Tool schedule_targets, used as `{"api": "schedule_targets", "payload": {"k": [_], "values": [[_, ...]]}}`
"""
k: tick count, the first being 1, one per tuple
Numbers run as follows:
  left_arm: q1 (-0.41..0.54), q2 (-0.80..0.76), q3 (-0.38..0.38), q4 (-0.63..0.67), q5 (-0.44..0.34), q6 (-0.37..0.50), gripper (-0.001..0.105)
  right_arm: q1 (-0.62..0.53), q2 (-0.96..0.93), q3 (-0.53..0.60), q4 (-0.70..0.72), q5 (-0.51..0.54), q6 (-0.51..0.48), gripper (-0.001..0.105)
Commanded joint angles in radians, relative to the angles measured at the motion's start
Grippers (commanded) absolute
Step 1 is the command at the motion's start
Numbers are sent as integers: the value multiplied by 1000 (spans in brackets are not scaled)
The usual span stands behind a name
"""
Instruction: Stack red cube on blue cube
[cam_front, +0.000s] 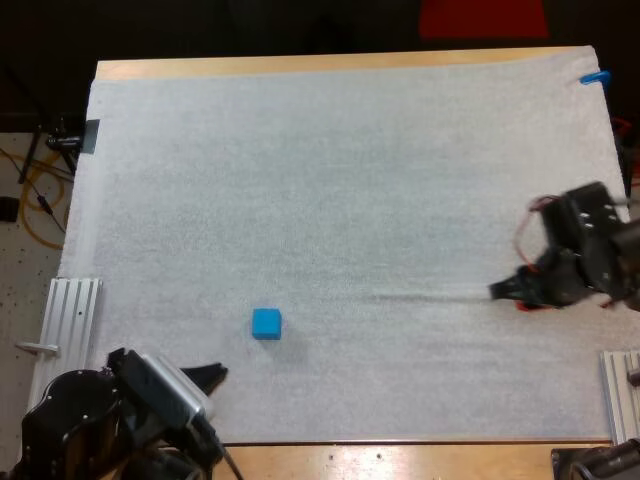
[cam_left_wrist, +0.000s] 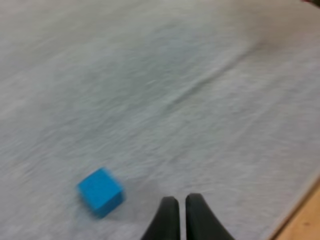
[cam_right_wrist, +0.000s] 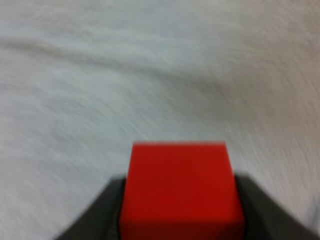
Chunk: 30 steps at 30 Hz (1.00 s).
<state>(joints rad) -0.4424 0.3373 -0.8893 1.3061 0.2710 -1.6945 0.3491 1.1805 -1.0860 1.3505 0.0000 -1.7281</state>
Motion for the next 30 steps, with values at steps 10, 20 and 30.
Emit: {"api": "schedule_targets", "payload": {"k": [10, 20, 30], "values": [[1, 4, -6, 45, -254, -72, 0, 279, 255, -275, -35, 0, -23, 15], [1, 4, -6, 79, -366, -115, 0, 469, 508, -527, -89, 0, -98, 15], [1, -26, -6, 95, -395, -175, 0, 615, 704, -711, -89, -48, -168, 15]]}}
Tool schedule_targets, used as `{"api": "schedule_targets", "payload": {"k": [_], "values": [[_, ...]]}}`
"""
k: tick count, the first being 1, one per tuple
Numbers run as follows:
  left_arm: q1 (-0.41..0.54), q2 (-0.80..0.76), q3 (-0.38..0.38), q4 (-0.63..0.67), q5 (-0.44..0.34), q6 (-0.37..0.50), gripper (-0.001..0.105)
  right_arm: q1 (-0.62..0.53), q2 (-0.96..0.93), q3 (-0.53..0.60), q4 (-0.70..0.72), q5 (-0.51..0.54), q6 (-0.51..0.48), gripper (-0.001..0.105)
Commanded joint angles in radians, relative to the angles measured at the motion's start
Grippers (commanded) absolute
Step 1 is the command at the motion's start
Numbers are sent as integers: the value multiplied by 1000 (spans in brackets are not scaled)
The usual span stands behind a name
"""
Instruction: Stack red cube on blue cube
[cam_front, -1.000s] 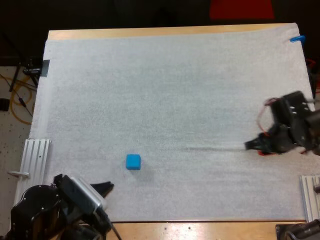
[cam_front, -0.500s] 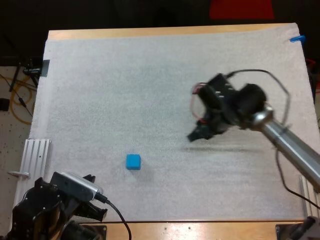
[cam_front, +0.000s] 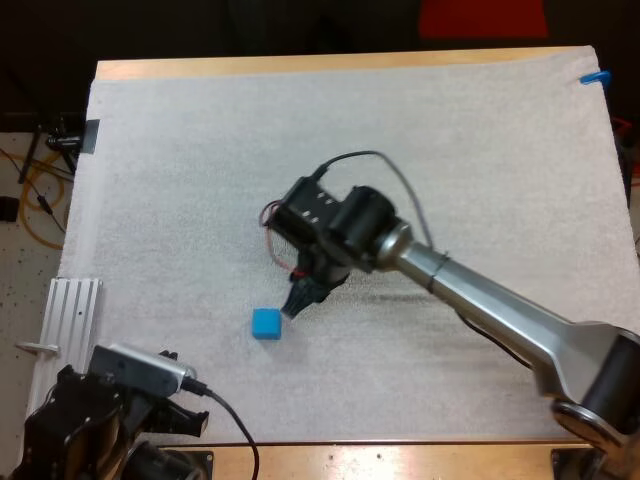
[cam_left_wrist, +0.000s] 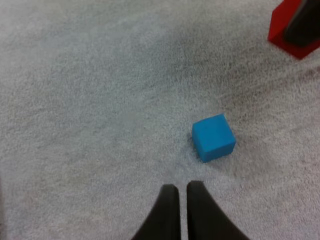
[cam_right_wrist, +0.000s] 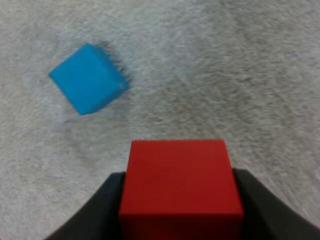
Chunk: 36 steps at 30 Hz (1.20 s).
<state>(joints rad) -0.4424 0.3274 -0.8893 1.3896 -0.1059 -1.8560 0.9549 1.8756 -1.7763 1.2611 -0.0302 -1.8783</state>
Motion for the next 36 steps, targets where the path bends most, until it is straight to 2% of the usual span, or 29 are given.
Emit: {"api": "schedule_targets", "payload": {"k": [1, 14, 22, 27, 32, 36], "values": [[1, -19, -6, 15, -18, -14, 0, 15, 13, -29, 1, -20, -22, 15], [1, -62, -30, 56, -14, -31, 0, 120, 133, -73, -87, -57, -51, 15], [1, -75, -50, 56, 6, -31, 0, 147, 228, -160, -94, -57, -55, 15], [1, -75, -49, 56, 15, -31, 0, 147, 279, -216, -53, -25, -55, 15], [1, -75, -49, 56, 17, -29, 0, 144, 309, -230, -38, 30, -66, 15], [1, -75, -49, 56, 20, -27, 0, 144, 322, -233, -23, 30, -74, 15]]}}
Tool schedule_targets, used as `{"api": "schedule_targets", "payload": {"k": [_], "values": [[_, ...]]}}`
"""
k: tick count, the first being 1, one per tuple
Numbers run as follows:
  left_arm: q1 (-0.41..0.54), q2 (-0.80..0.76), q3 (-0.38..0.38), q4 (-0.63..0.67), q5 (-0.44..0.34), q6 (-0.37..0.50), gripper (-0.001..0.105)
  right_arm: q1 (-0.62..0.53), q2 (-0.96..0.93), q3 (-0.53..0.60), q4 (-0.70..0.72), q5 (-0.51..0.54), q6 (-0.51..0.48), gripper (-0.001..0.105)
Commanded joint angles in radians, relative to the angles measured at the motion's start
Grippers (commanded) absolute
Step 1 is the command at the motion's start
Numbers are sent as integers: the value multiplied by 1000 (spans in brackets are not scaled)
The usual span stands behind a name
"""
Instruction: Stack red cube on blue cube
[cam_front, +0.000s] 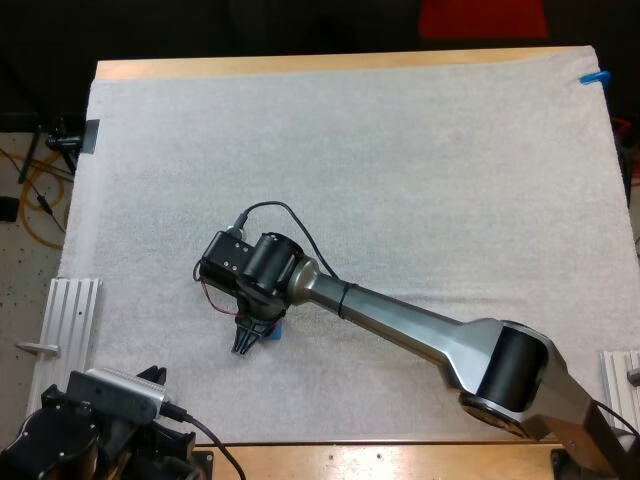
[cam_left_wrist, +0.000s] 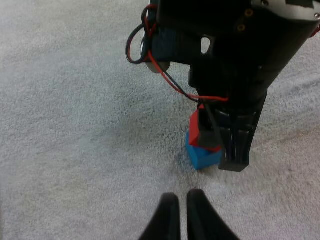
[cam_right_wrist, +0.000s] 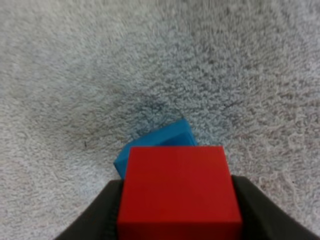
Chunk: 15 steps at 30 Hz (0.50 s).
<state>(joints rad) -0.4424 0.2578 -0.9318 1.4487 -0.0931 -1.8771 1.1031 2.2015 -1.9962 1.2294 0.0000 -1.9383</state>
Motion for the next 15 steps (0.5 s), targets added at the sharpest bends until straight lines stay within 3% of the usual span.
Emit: {"api": "schedule_targets", "payload": {"k": [1, 15], "values": [[1, -5, -6, -3, 8, -6, 0, -4, -4, -13, 8, 0, -14, 15], [1, -5, -6, -3, 8, 4, 0, -4, 12, -13, 37, 0, -14, 15]]}}
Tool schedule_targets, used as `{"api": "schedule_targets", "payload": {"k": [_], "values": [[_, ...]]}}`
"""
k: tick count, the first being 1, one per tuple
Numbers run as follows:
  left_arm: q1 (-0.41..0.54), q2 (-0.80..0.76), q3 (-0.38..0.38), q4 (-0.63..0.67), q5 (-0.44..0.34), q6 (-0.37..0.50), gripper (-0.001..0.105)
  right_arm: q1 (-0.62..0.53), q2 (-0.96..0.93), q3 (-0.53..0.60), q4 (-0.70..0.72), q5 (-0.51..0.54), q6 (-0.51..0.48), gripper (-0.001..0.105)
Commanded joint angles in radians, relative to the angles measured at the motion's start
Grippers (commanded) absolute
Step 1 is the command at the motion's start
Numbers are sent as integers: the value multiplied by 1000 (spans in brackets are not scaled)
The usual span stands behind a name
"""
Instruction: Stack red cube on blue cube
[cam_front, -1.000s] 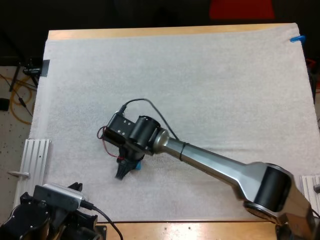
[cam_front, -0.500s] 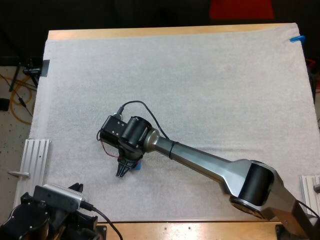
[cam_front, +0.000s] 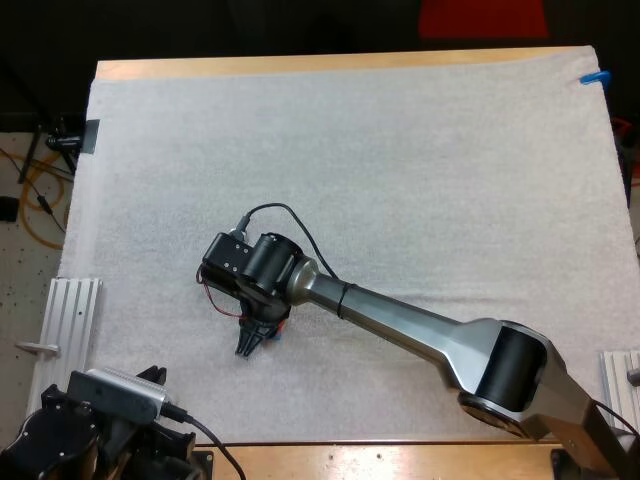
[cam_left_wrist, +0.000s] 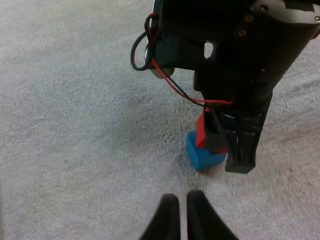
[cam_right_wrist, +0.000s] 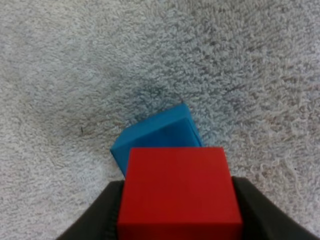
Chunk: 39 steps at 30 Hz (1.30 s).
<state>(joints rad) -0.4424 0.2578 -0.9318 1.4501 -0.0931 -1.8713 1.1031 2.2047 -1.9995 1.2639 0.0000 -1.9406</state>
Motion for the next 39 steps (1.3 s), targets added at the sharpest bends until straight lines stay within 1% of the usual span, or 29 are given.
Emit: {"api": "schedule_targets", "payload": {"k": [1, 5, 7, 10, 12, 14, 18, 26, 28, 30, 32, 39], "values": [[1, -5, -6, -4, 8, -2, 0, -4, 8, -10, 0, 0, -12, 15], [1, -5, -6, -4, 8, 13, 0, -4, 8, -10, -8, -18, -10, 15], [1, -5, -6, -4, 8, 12, 0, -4, 8, -10, -8, -30, -10, 17], [1, -5, -6, -4, 8, 12, 0, -4, 13, -10, -8, -29, -10, 32], [1, -5, -6, -4, 8, 12, 0, -4, 13, -10, -13, -29, -10, 44], [1, -5, -6, -4, 8, 12, 0, -4, 13, -10, -28, -33, -10, 48], [1, -5, -6, -4, 8, 12, 0, -4, 13, -10, -53, -35, -10, 49], [1, -5, -6, -4, 8, 12, 0, -4, 8, -10, -54, -43, -8, 50], [1, -5, -6, -4, 8, 12, 0, -4, -5, -10, -54, -43, -8, 54], [1, -5, -6, -4, 8, 12, 0, -2, -33, -10, -50, -43, 14, 61], [1, -5, -6, -4, 8, 12, 0, -2, -59, -10, -35, -43, 17, 65], [1, -3, -6, -15, 8, 12, 1, -10, -194, -10, 50, -37, 29, 65]]}}
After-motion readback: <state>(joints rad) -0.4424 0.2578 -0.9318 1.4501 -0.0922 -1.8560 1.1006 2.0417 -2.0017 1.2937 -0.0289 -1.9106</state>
